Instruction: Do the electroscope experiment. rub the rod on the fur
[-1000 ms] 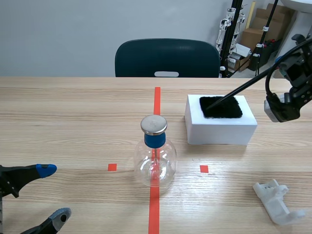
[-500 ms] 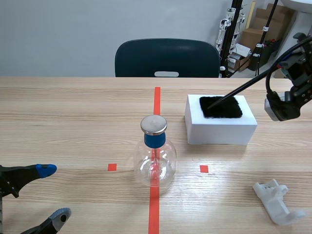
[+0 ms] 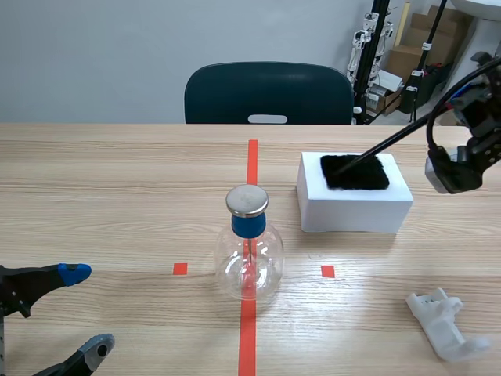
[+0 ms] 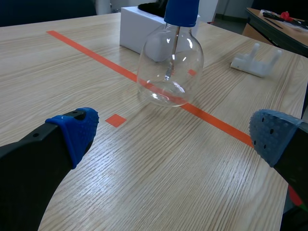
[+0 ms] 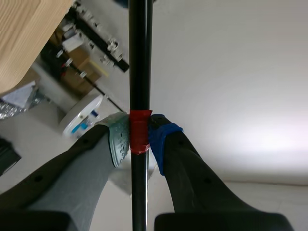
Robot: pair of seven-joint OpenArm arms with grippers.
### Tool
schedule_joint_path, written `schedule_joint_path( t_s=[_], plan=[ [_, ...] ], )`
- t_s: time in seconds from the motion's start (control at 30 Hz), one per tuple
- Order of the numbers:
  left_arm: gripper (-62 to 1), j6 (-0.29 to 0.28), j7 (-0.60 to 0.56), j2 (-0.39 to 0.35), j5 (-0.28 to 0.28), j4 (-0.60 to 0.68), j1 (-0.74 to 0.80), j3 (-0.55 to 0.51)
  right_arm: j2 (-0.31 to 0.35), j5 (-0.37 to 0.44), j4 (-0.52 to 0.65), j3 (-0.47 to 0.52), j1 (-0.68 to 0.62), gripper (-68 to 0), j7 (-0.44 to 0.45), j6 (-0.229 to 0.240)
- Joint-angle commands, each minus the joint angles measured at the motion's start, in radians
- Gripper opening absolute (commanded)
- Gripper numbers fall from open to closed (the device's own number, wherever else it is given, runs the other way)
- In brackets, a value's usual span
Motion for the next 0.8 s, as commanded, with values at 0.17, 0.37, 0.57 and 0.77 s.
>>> schedule_joint_path(
  t_s=[0.17, 0.37, 0.57, 0.77],
  plan=[
    [1.4, -0.002, -0.016, 0.002, -0.010, 0.006, -0.006, -0.006, 0.017, -0.007, 0.013, -0.001, 0.014, -67.4, -0.145, 0.070],
    [1.4, -0.002, -0.016, 0.002, -0.010, 0.006, -0.006, -0.006, 0.021, -0.026, 0.014, -0.003, 0.014, -67.4, -0.116, 0.065],
    [1.4, -0.002, -0.016, 0.002, -0.010, 0.006, -0.006, -0.006, 0.021, -0.021, 0.013, -0.056, 0.014, -67.4, -0.083, -0.008],
    [1.4, -0.002, -0.016, 0.002, -0.010, 0.006, -0.006, -0.006, 0.026, 0.005, 0.002, -0.058, 0.020, -67.4, -0.241, 0.024]
  ],
)
